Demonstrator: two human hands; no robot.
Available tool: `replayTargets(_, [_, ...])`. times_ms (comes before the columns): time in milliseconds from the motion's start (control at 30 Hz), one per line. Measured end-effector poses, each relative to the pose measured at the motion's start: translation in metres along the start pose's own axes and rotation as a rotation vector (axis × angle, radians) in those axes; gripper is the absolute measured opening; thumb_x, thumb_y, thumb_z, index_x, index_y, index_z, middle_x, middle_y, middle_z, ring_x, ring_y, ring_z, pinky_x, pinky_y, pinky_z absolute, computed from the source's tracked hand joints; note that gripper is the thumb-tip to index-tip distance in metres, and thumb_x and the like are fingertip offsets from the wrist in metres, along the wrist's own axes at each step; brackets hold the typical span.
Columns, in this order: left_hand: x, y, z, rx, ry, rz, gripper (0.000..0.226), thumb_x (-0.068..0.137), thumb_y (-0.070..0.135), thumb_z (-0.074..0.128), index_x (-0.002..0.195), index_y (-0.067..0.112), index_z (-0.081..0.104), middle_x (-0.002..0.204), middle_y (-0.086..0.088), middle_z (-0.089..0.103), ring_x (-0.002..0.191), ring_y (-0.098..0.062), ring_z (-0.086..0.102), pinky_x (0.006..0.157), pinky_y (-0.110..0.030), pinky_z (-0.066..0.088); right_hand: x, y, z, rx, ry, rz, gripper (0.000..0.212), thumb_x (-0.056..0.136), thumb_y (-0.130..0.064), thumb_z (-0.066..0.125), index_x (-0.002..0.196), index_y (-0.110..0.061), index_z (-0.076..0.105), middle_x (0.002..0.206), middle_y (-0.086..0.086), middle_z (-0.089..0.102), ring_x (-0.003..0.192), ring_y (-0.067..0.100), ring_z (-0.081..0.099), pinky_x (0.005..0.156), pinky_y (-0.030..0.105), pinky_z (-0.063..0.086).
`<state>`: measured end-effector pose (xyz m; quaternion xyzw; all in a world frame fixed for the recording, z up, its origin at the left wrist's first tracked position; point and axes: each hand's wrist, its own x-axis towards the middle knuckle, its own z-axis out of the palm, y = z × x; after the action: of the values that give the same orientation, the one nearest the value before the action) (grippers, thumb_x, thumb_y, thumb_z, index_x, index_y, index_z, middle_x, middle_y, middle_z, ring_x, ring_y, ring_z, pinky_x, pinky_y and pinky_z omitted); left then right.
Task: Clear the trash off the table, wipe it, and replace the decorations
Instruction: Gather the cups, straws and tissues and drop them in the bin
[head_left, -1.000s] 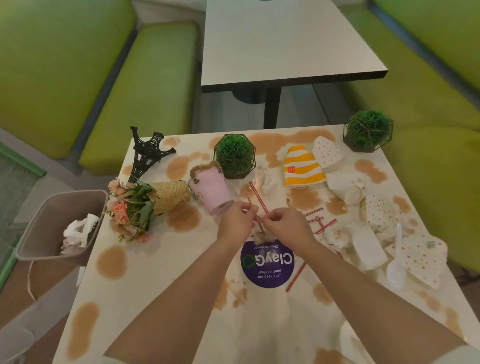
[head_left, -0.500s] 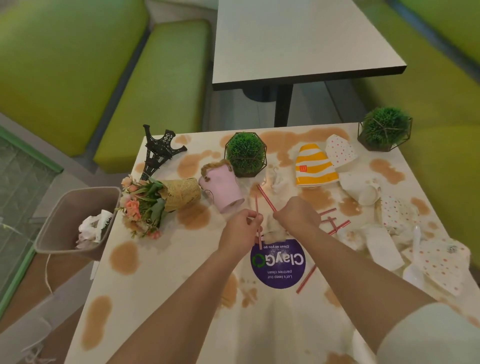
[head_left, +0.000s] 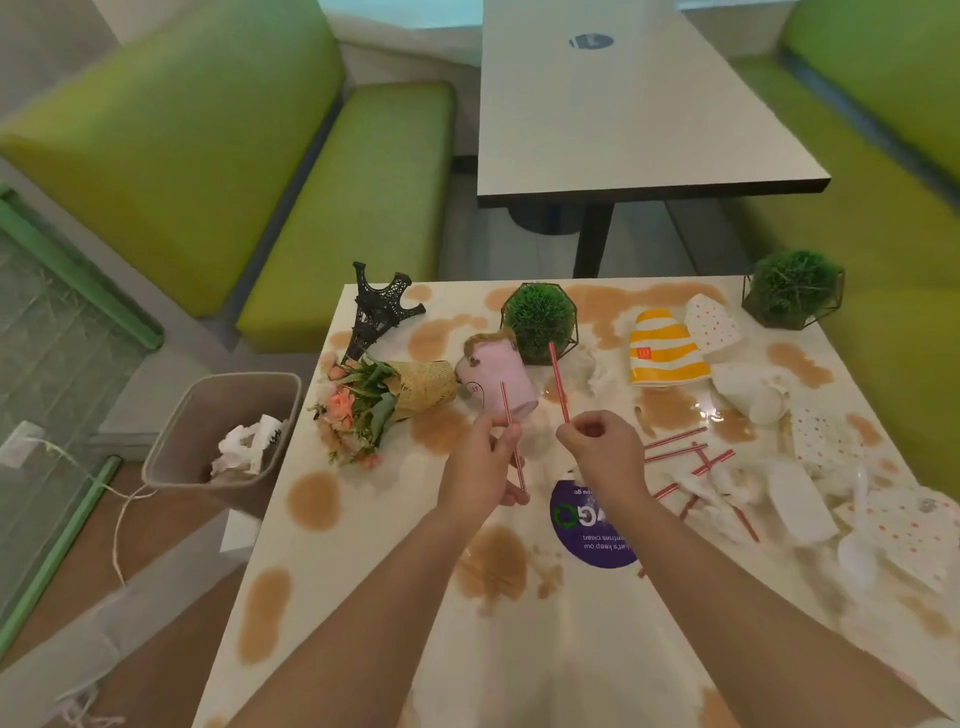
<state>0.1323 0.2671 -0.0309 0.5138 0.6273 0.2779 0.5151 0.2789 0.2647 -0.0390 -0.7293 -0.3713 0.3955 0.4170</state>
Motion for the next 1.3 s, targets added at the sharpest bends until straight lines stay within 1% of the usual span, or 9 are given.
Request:
replayTargets(133, [-0.004,-0.007,-0.039,-0.051,0.046,0.03,0.022,0.101,0.037,0.048,0.119,0.026,0.052,0.094,-0.005,0.064,0.056,-0.03,0.069,0.053,-0.037,0.054,-0.027,-0.025,0.033,0.147,-0.066,-0.055,0.015,0.081,-0.014,0.073,0.093,-0.018,0.066,0.082,-0.001,0.065,0.075,0.015,0.06,0.069,0.03,0.049])
replayTargets(433, [-0.022,-0.042,-0.169,-0.082,0.247,0.113,0.036,0.095,0.019,0.056,0.12,0.043,0.049,0.085,0.007,0.06,0.067,-0.015,0.065,0.054,-0.036,0.055,-0.09,-0.081,0.158,0.176,-0.222,-0.078,0.012,0.083,-0.01,0.068,0.092,-0.017,0.068,0.081,-0.001,0.063,0.071,0.01,0.057,0.061,0.02,0.045])
replayTargets(567, [-0.017,-0.076,-0.242,-0.089,0.337,0.03,0.023,0.095,0.019,0.058,0.114,0.03,0.054,0.085,0.002,0.06,0.065,-0.016,0.064,0.06,-0.045,0.058,-0.114,-0.097,0.228,0.132,-0.287,-0.066,0.01,0.083,-0.011,0.068,0.092,-0.016,0.067,0.082,-0.001,0.064,0.074,0.013,0.058,0.063,0.021,0.046])
replayTargets(800, [0.013,-0.131,-0.339,-0.01,0.461,-0.167,0.018,0.091,0.017,0.064,0.11,0.019,0.062,0.09,-0.002,0.068,0.076,-0.023,0.069,0.073,-0.043,0.06,-0.123,-0.106,0.32,-0.014,-0.338,0.007,0.016,0.084,-0.015,0.069,0.099,-0.013,0.07,0.088,0.002,0.068,0.08,0.015,0.063,0.067,0.026,0.052])
replayTargets(867, [0.022,-0.14,-0.356,0.023,0.441,-0.204,0.025,0.091,0.015,0.063,0.116,0.016,0.062,0.092,0.0,0.066,0.082,-0.022,0.069,0.079,-0.043,0.059,-0.119,-0.106,0.338,-0.057,-0.341,0.036,0.016,0.083,-0.015,0.068,0.1,-0.014,0.07,0.088,0.001,0.068,0.079,0.018,0.065,0.07,0.033,0.056])
replayTargets(1000, [0.031,-0.151,-0.38,0.095,0.361,-0.254,0.034,0.091,0.024,0.064,0.125,0.02,0.058,0.104,0.006,0.063,0.101,-0.017,0.062,0.091,-0.036,0.053,-0.113,-0.107,0.368,-0.128,-0.33,0.009,0.017,0.085,-0.016,0.066,0.101,-0.015,0.071,0.085,-0.005,0.065,0.072,0.011,0.059,0.058,0.023,0.047])
replayTargets(1067, [0.028,-0.155,-0.385,0.159,0.367,-0.238,0.036,0.093,0.028,0.061,0.128,0.02,0.057,0.113,0.005,0.062,0.1,-0.013,0.056,0.085,-0.027,0.045,-0.109,-0.108,0.38,-0.148,-0.33,-0.018,0.019,0.087,-0.015,0.065,0.105,-0.014,0.071,0.094,-0.003,0.067,0.078,0.011,0.059,0.06,0.021,0.044])
replayTargets(1200, [0.021,-0.159,-0.38,0.156,0.395,-0.188,0.028,0.096,0.027,0.056,0.123,0.023,0.06,0.113,0.008,0.063,0.095,-0.011,0.056,0.079,-0.025,0.04,-0.107,-0.106,0.392,-0.23,-0.364,-0.074,0.033,0.096,-0.013,0.052,0.128,-0.014,0.064,0.12,0.006,0.067,0.095,0.019,0.061,0.083,0.027,0.049])
replayTargets(1300, [0.015,-0.155,-0.368,0.164,0.374,-0.158,0.026,0.097,0.029,0.055,0.121,0.023,0.061,0.116,0.005,0.065,0.095,-0.011,0.057,0.078,-0.026,0.041,-0.113,-0.095,0.384,-0.267,-0.424,-0.056,0.037,0.098,-0.012,0.049,0.134,-0.017,0.058,0.129,0.003,0.062,0.096,0.016,0.057,0.077,0.022,0.043])
